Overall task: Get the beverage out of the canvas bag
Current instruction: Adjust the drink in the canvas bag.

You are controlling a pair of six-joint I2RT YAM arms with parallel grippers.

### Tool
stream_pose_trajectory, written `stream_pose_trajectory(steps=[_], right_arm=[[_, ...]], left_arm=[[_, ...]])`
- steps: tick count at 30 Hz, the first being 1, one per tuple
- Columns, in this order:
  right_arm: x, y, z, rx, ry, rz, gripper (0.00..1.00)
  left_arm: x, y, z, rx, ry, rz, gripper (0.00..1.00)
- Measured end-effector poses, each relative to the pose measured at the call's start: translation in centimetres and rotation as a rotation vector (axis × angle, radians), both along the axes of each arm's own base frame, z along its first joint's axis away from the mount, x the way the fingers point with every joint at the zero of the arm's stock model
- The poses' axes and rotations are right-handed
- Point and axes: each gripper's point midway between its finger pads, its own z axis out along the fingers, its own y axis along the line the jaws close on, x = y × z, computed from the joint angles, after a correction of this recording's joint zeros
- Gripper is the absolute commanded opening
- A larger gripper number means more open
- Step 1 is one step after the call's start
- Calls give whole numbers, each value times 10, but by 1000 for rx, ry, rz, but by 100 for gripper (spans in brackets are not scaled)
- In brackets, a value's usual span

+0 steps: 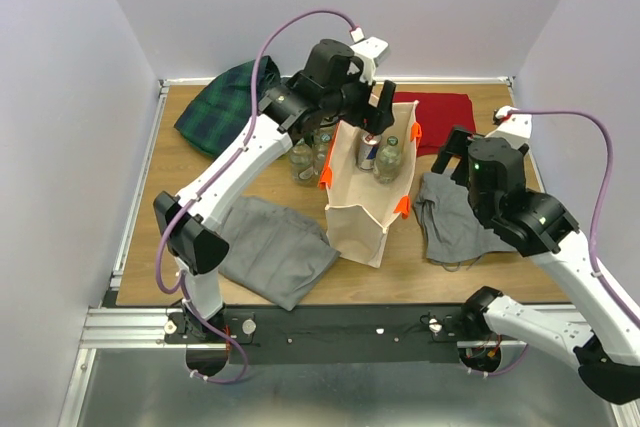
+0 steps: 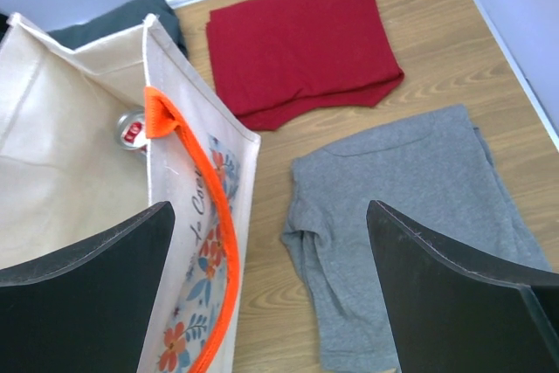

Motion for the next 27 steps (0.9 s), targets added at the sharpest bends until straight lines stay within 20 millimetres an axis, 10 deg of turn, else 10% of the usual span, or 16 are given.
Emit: stream_pose_trajectory(steps=[27], right_arm=[[50,-51,-53,15,253,31,100]], left_arm=[[-8,-22,-62,105,89,-13,99]])
